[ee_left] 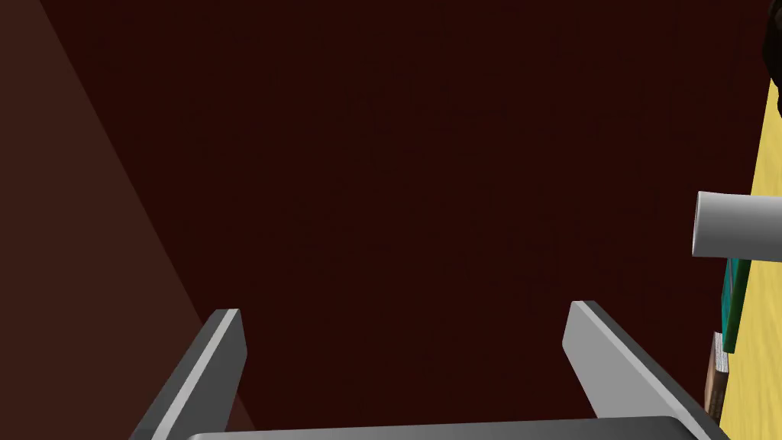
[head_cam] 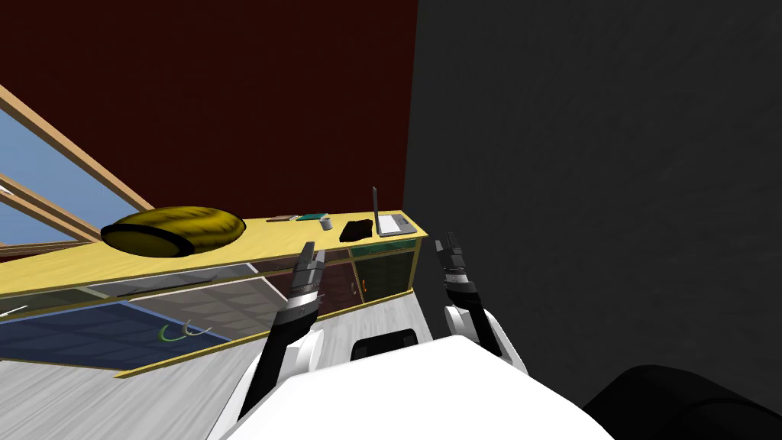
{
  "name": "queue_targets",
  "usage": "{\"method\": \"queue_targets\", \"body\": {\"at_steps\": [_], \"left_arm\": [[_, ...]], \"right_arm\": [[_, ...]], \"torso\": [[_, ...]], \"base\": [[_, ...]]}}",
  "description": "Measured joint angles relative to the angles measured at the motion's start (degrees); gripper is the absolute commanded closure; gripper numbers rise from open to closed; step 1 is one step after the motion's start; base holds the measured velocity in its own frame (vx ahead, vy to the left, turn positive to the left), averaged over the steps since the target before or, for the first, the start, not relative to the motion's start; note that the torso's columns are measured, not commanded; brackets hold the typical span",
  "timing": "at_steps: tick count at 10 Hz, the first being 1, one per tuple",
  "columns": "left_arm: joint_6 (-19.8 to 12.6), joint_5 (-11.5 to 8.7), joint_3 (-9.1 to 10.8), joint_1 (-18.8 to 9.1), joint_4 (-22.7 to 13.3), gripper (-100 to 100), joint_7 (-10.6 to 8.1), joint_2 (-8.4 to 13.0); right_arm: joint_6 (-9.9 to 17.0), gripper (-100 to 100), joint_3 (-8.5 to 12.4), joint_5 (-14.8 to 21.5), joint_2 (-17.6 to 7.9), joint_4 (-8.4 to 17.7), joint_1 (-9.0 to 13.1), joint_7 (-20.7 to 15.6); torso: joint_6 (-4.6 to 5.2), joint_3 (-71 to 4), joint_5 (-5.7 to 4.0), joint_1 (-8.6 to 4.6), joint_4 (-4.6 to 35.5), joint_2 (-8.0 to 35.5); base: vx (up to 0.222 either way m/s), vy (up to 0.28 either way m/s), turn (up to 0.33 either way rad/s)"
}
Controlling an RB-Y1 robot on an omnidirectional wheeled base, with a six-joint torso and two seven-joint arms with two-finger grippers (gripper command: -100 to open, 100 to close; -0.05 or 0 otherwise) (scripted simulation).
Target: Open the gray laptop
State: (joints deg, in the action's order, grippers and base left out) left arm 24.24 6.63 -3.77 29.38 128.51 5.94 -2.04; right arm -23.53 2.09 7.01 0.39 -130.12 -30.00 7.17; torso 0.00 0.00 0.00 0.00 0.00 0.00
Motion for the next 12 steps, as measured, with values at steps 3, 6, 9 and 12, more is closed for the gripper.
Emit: {"method": "queue_targets", "body": {"at_steps": [3, 6, 9, 12], "left_arm": [[0.00, 0.00, 0.00, 0.00, 0.01, 0, 0.00, 0.00], [0.00, 0.00, 0.00, 0.00, 0.01, 0, 0.00, 0.00], [0.01, 0.00, 0.00, 0.00, 0.02, 0, 0.00, 0.00], [0.00, 0.00, -0.01, 0.00, -0.01, 0, 0.00, -0.01]], "right_arm": [[0.00, 0, 0.00, 0.00, 0.00, -0.01, 0.00, 0.00], [0.00, 0, 0.00, 0.00, 0.00, -0.01, 0.00, 0.00], [-0.01, 0, 0.00, 0.00, 0.00, -0.02, 0.00, 0.00], [0.20, -100, 0.23, -0.24, -3.21, 1.40, 0.23, -0.16]], "torso": [[0.00, -20.14, 0.00, 0.00, 10.06, 10.03], [0.00, -45.36, 0.00, 0.00, 22.68, 22.69], [0.00, -70.73, 0.00, 0.00, 35.37, 35.39], [0.00, -84.21, 0.04, 0.14, 42.07, 42.15]], "base": [[0.000, 0.000, 0.000], [0.000, 0.000, 0.000], [0.000, 0.000, 0.000], [-0.022, 0.049, 0.008]]}}
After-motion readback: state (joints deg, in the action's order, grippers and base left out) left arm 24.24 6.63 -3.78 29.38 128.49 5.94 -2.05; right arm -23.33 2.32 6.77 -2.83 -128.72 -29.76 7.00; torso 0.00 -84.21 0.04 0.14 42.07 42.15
